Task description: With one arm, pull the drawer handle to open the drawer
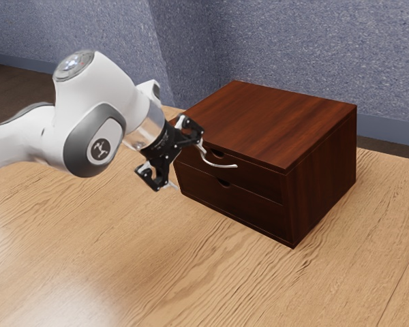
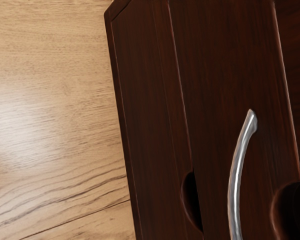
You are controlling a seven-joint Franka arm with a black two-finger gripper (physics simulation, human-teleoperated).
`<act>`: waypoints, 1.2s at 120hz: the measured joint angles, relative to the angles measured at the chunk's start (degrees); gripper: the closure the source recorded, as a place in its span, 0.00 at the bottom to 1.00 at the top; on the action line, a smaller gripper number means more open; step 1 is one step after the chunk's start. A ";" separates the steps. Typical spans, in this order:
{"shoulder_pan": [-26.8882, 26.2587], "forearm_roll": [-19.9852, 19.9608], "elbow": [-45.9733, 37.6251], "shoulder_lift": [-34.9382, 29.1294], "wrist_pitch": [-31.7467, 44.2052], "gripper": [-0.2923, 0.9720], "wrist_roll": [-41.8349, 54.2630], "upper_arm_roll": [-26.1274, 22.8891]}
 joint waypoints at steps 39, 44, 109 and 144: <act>-1.31 -0.10 -4.16 -0.57 5.85 0.23 -4.90 -0.07; -1.30 -0.13 -4.67 -0.59 6.39 0.23 -5.37 -0.01; -0.99 -0.69 -5.70 1.40 12.15 0.23 -9.25 0.29; -0.32 -1.07 -5.29 2.30 13.32 0.23 -10.26 0.31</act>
